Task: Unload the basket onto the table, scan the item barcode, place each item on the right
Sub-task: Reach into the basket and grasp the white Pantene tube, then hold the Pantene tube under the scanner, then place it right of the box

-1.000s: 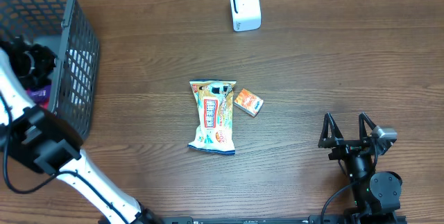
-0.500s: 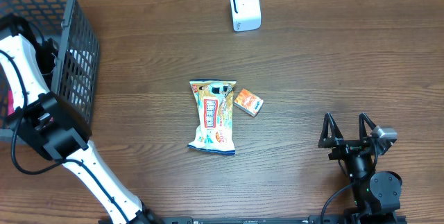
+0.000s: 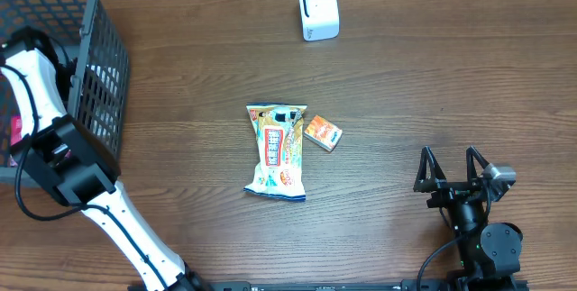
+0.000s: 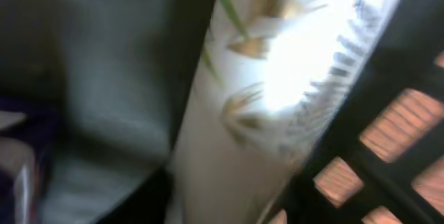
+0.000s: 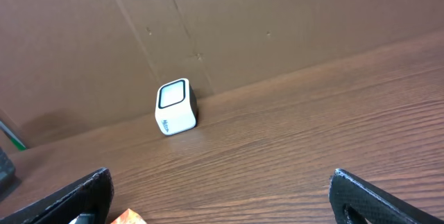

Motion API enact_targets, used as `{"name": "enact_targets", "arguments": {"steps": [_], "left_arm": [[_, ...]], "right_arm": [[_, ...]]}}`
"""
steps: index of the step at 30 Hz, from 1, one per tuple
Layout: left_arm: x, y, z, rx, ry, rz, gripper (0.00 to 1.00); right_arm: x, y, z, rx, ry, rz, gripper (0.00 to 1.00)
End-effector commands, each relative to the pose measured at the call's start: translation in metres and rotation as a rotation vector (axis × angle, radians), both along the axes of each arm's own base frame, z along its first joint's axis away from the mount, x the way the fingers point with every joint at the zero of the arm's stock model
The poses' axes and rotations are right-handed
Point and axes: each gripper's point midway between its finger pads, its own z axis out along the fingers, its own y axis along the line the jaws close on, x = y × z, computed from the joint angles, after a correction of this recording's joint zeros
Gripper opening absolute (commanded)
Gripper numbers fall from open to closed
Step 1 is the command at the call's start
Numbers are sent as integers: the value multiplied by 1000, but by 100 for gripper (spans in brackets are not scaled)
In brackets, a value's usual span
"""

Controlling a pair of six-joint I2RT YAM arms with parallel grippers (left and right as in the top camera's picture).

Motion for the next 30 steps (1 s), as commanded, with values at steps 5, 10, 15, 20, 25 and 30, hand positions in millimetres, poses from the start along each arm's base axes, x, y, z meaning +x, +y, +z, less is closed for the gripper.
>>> {"name": "enact_targets", "arguments": {"steps": [5,10,15,20,25,30], "left_arm": [[-21,-14,-30,-42,110,-1,4],[-17,3,10,18,91,100,4],[3,18,102,95,-94,222,4],[15,12,202,166,-371,216,4],[7,-25,294,172,-605,223,4],[0,-94,353,117,-761,79,4]], "right_arm": [[1,-3,-1,-4,-6,-16,100],[1,-3,-1,-4,-6,-16,100],[1,-3,-1,-4,-6,-16,100],[1,-3,-1,-4,-6,-16,100],[1,-3,-1,-4,-6,-16,100],[1,-3,-1,-4,-6,-16,100]]}}
